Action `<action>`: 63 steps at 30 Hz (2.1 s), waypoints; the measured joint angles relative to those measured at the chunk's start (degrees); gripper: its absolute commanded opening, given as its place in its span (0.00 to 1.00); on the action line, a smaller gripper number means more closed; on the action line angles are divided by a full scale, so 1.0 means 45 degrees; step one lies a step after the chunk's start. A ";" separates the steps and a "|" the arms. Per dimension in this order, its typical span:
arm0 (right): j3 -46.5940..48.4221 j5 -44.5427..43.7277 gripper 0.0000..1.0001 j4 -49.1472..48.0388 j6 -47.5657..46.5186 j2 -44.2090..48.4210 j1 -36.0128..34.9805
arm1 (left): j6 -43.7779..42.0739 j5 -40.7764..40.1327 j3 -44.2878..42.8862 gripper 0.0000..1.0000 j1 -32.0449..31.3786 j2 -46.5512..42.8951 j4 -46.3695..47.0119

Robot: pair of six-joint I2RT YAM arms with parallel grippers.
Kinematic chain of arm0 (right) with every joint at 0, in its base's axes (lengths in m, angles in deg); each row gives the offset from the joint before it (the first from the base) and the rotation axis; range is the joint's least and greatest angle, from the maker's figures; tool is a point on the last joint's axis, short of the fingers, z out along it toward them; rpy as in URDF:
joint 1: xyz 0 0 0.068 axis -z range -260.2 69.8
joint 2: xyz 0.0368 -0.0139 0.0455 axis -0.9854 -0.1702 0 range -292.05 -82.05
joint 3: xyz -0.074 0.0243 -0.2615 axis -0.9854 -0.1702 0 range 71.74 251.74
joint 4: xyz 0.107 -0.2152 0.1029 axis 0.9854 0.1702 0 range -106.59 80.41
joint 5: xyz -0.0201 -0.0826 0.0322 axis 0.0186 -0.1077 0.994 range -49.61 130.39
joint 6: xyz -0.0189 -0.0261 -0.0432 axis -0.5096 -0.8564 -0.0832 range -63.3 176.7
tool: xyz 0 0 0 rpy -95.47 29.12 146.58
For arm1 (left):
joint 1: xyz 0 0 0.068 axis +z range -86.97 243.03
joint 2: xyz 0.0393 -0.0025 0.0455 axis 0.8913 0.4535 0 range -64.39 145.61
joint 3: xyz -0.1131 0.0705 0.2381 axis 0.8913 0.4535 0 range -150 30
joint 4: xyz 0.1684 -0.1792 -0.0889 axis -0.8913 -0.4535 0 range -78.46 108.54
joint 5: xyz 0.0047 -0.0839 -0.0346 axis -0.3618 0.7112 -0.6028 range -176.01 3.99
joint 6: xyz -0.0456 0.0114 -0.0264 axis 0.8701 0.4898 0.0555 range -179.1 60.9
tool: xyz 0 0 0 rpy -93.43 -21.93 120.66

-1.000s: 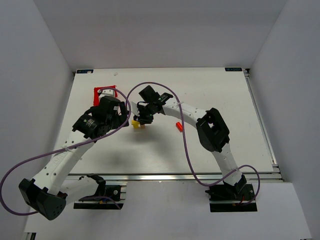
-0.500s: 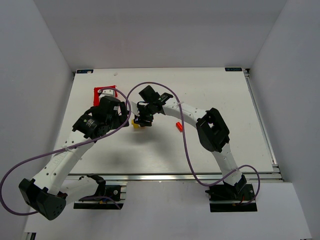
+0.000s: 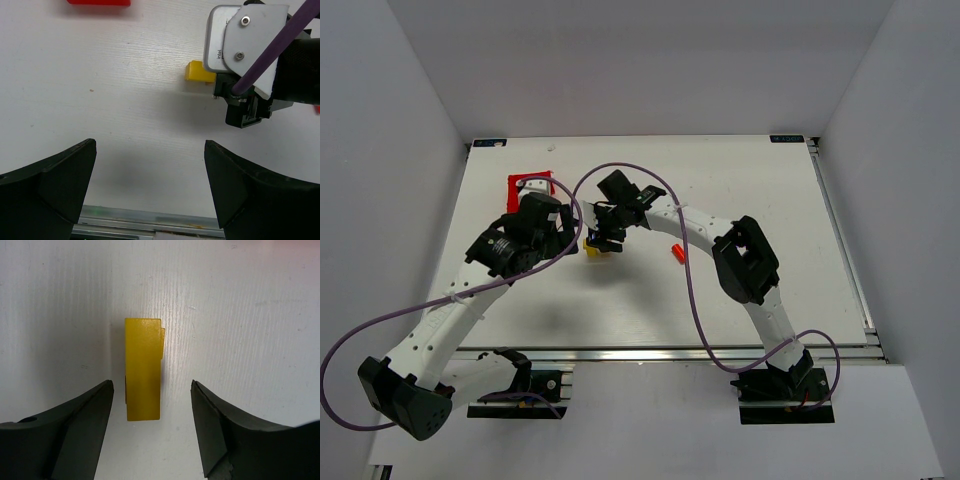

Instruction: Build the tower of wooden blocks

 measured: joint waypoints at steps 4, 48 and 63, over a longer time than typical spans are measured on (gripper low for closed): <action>0.0000 0.0000 0.70 0.0000 -0.0005 0.0000 0.0000 | -0.0005 0.0000 0.0068 0.98 0.0000 0.0000 0.0000; -1.1152 -0.5037 0.60 -0.4226 0.8723 0.6105 0.3599 | 0.1180 0.2205 -0.1054 0.98 -0.0010 0.1107 0.0840; -1.1497 -0.3434 0.75 -0.5338 0.7305 0.6081 0.3847 | 0.0675 0.3181 -0.1064 0.98 -0.0112 0.1569 0.1481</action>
